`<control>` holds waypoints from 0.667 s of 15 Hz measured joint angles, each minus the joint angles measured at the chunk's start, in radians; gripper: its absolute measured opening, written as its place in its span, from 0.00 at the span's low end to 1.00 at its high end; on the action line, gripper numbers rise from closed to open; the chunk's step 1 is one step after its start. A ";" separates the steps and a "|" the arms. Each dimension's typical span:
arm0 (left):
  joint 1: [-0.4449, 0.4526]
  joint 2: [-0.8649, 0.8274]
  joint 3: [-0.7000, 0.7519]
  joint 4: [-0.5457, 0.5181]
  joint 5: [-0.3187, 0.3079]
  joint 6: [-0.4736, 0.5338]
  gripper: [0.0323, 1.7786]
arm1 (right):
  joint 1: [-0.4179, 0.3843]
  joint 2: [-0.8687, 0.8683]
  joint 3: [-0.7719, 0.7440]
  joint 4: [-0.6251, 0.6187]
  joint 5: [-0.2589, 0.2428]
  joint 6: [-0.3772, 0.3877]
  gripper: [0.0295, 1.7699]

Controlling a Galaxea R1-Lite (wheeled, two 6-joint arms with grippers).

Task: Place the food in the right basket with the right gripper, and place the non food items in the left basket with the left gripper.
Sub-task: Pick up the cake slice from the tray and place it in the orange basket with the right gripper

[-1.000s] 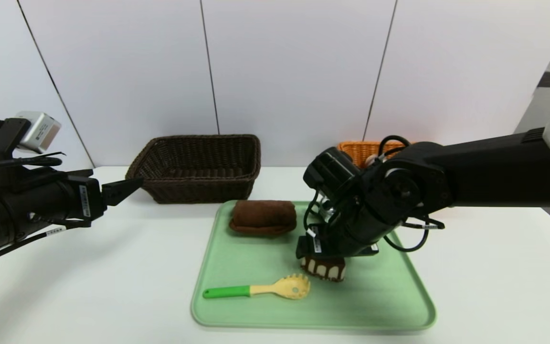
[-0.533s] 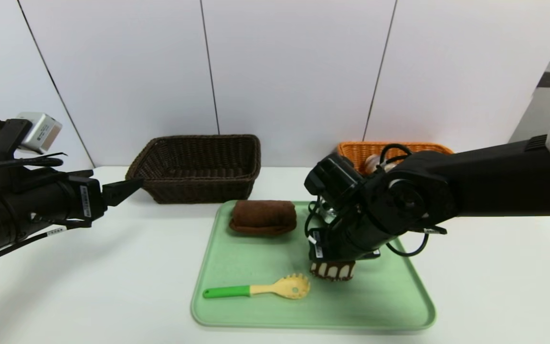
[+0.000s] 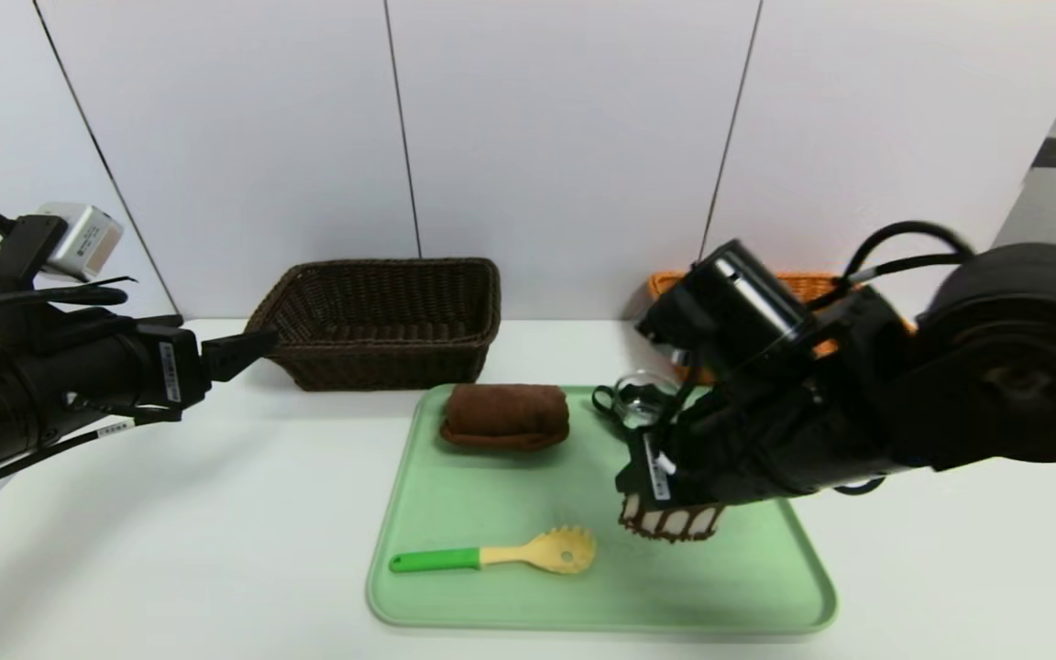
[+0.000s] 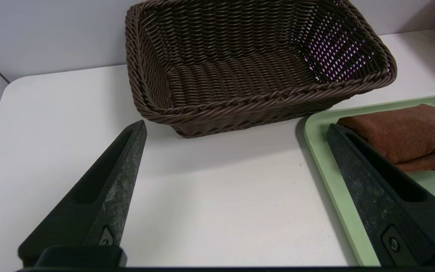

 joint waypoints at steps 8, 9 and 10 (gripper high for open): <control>0.001 0.013 -0.015 -0.012 0.004 -0.004 0.95 | -0.423 -0.224 0.097 -0.301 -0.008 -0.378 0.46; 0.001 0.013 -0.017 -0.029 0.004 -0.004 0.95 | -0.494 -0.214 0.129 -0.408 0.010 -0.463 0.46; 0.002 0.013 -0.017 -0.034 0.004 -0.004 0.95 | -0.551 -0.191 0.150 -0.503 0.023 -0.533 0.46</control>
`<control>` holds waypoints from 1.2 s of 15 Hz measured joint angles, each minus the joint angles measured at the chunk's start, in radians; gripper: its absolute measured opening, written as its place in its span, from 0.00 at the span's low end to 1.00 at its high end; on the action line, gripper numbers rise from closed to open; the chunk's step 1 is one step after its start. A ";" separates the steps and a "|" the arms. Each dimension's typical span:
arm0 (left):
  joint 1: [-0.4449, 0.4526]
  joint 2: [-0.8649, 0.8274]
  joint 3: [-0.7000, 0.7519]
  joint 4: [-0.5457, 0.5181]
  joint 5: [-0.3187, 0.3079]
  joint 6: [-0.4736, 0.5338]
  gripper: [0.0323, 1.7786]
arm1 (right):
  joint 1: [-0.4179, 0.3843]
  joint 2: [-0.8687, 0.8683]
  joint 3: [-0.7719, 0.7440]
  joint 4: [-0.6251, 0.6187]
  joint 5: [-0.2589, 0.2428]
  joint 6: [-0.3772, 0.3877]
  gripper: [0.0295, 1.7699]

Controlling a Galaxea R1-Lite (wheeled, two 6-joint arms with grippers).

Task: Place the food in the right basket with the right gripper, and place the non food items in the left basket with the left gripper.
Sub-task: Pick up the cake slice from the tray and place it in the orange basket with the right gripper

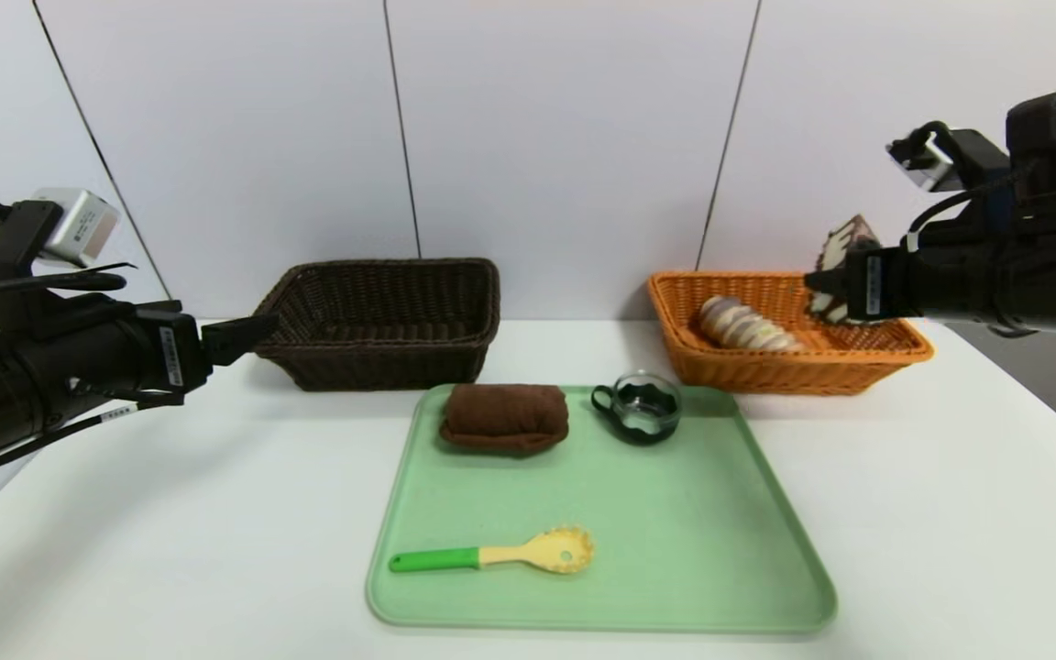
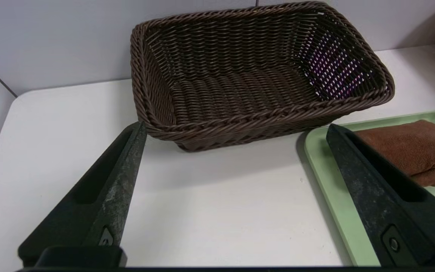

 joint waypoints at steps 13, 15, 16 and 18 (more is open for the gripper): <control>0.019 0.003 0.008 -0.001 0.009 -0.002 0.95 | -0.207 0.467 -0.114 -0.445 0.031 -0.230 0.46; 0.020 0.006 0.008 -0.001 0.009 -0.001 0.95 | -0.209 0.482 -0.116 -0.446 0.031 -0.229 0.55; 0.021 0.007 0.006 -0.001 0.010 -0.001 0.95 | -0.209 0.486 -0.116 -0.450 0.031 -0.229 0.60; 0.020 0.010 0.005 -0.001 0.009 -0.001 0.95 | -0.214 0.489 -0.116 -0.474 0.031 -0.231 0.69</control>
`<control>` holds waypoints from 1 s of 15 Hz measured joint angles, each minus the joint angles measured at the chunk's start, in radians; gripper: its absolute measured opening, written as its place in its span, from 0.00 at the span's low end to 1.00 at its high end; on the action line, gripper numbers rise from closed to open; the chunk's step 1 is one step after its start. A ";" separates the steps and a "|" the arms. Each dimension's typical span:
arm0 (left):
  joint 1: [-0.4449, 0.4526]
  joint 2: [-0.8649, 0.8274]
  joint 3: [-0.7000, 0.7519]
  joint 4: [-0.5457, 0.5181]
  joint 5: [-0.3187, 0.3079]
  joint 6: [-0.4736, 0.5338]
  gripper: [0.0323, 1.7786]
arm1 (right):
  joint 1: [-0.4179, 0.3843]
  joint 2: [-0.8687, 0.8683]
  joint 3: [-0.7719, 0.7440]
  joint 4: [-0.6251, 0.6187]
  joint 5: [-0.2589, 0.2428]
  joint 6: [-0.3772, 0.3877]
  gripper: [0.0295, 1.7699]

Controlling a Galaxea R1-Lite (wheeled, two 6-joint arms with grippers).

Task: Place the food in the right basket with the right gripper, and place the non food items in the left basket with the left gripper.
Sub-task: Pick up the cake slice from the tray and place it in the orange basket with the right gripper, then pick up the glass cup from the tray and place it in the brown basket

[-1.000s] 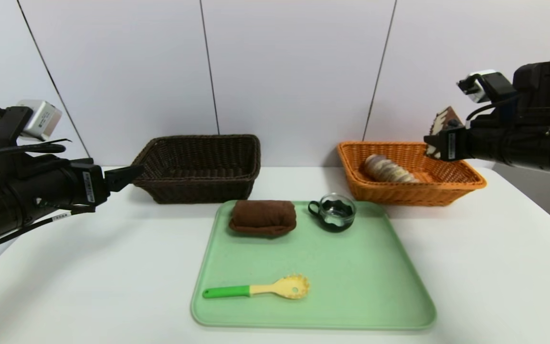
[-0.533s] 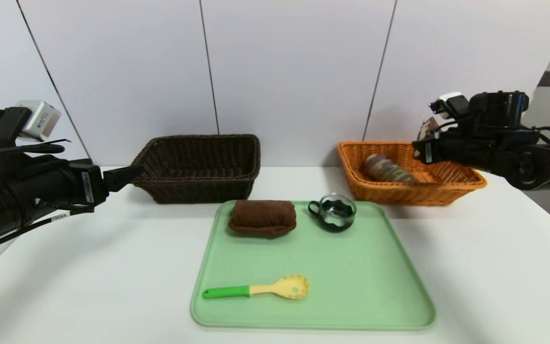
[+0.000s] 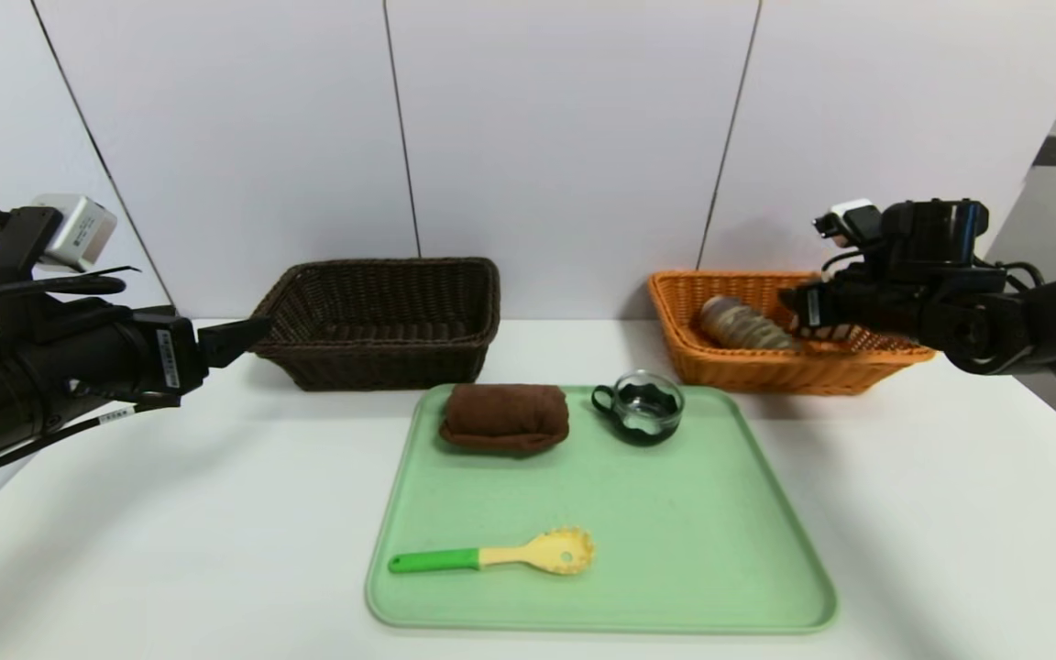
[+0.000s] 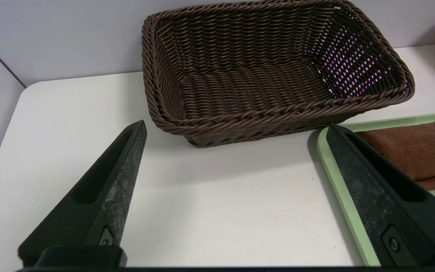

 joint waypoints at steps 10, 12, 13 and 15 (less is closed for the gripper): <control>0.011 0.001 0.001 -0.001 0.000 -0.004 0.95 | 0.013 -0.085 0.040 -0.021 -0.001 0.006 0.89; 0.018 0.001 0.008 -0.001 0.000 -0.007 0.95 | 0.050 -0.174 0.176 -0.060 0.002 0.034 0.91; 0.018 0.000 0.010 -0.001 0.000 -0.008 0.95 | 0.076 -0.226 0.259 -0.095 0.006 0.050 0.91; 0.020 0.000 0.016 -0.001 0.000 -0.012 0.95 | 0.136 -0.329 0.434 -0.207 0.050 0.074 0.92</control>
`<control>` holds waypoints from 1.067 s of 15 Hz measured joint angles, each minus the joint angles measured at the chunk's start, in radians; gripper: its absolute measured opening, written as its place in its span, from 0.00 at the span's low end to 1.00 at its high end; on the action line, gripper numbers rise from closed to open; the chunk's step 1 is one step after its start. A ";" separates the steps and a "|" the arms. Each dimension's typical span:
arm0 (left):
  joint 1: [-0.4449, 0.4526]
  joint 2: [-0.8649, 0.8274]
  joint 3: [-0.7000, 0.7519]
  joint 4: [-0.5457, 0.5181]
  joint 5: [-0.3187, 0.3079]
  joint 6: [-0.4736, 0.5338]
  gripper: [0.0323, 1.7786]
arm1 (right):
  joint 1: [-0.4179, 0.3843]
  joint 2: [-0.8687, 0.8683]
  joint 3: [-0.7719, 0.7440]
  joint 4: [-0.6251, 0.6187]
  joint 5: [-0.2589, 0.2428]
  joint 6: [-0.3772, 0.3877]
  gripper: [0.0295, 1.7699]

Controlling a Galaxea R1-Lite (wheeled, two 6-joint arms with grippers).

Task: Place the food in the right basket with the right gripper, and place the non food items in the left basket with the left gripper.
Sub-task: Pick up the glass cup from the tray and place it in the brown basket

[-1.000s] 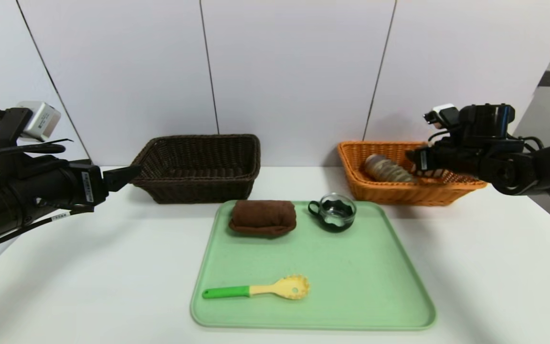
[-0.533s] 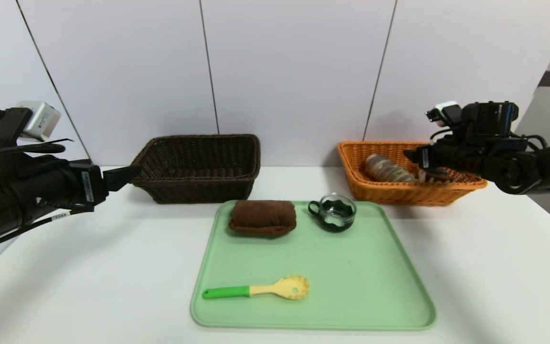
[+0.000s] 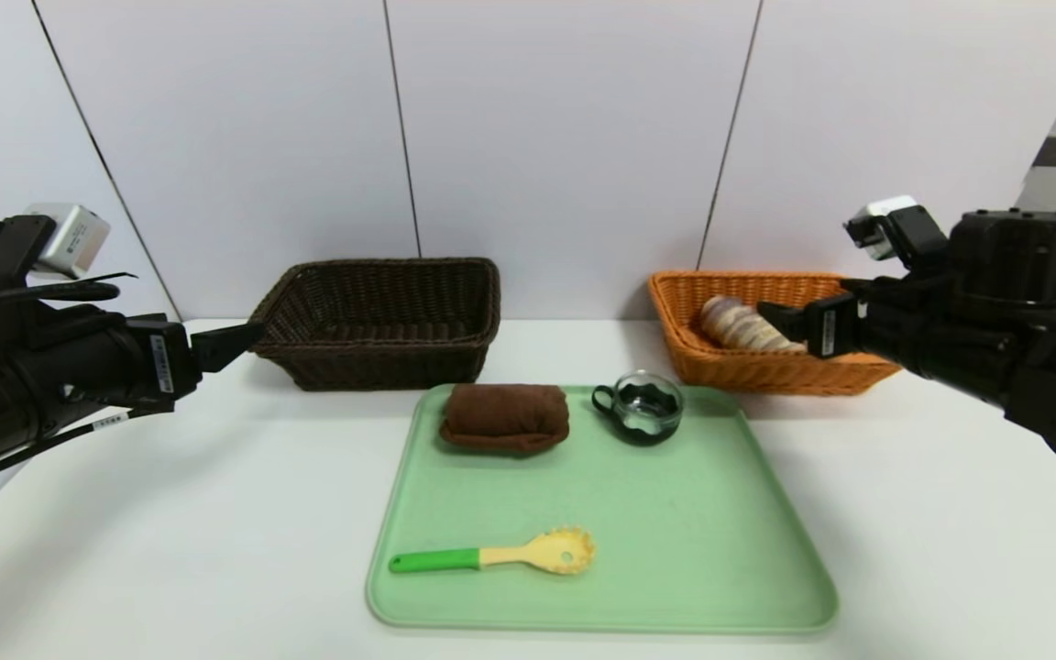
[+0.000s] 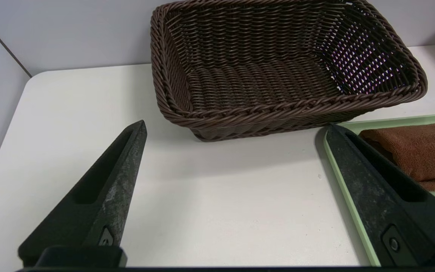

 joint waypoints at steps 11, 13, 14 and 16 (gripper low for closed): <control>0.000 -0.001 0.039 -0.026 0.001 0.002 0.95 | 0.258 -0.281 0.580 -0.216 0.171 0.042 0.96; 0.000 -0.001 0.039 -0.026 0.001 0.005 0.95 | 0.262 -0.239 0.611 -0.290 0.171 0.054 0.96; 0.000 -0.001 0.039 -0.026 0.001 0.003 0.95 | 0.263 -0.206 0.623 -0.343 0.171 0.056 0.96; 0.000 -0.001 0.039 -0.026 0.001 0.003 0.95 | 0.264 -0.128 0.641 -0.476 0.171 0.064 0.96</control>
